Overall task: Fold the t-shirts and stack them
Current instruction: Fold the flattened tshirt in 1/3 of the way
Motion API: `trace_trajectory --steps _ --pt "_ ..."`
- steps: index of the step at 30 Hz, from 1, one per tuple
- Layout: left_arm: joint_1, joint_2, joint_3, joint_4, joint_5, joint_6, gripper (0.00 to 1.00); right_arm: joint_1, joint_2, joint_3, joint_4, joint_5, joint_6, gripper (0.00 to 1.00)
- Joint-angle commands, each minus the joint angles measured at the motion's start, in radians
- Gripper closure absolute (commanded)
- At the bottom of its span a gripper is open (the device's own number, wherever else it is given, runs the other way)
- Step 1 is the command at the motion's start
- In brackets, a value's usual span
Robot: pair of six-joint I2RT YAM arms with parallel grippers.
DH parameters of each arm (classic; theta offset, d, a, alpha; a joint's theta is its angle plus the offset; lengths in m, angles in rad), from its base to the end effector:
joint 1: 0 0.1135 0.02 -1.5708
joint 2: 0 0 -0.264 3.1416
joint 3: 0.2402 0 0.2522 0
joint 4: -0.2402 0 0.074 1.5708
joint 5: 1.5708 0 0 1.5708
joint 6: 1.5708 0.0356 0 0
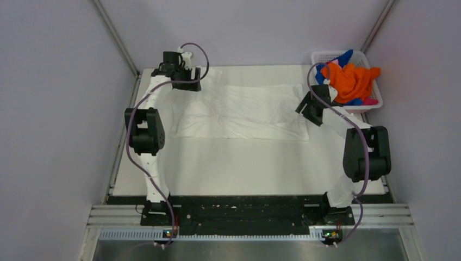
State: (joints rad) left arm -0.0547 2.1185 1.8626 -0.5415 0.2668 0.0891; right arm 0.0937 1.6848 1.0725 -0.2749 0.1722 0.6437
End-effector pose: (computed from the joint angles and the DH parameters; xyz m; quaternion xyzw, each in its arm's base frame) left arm 0.4841 -0.0359 0.2574 0.1160 0.9120 -0.1167 0.3758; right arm 0.3529 0.0270 0.1995 0.2826 0.8956 0.0448 0.3407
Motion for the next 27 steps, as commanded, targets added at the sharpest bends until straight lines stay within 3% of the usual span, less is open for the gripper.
trace_trajectory --steps 1,2,5,12,15,21,27 --pt "0.006 0.002 0.153 -0.063 -0.113 -0.067 0.09 -0.013 -0.032 0.074 0.028 0.04 -0.019 0.15" --pt "0.006 -0.012 0.158 -0.075 -0.123 -0.101 0.09 -0.014 -0.044 0.069 0.028 0.037 -0.019 0.08" --pt "0.007 -0.092 0.073 -0.059 -0.078 -0.204 0.05 -0.007 -0.099 0.034 0.029 0.002 -0.019 0.03" --pt "-0.002 -0.38 -0.466 0.235 0.085 -0.455 0.02 0.12 -0.219 -0.096 0.064 -0.024 -0.05 0.01" --pt "-0.016 -0.412 -0.609 0.282 0.06 -0.539 0.01 0.156 -0.209 -0.141 0.132 -0.075 -0.059 0.01" --pt "-0.016 -0.346 -0.679 0.205 -0.028 -0.585 0.01 0.185 -0.075 -0.12 0.176 -0.139 -0.065 0.01" --pt "-0.013 -0.292 -0.695 0.143 -0.126 -0.605 0.01 0.186 -0.024 -0.14 0.154 -0.076 -0.053 0.01"
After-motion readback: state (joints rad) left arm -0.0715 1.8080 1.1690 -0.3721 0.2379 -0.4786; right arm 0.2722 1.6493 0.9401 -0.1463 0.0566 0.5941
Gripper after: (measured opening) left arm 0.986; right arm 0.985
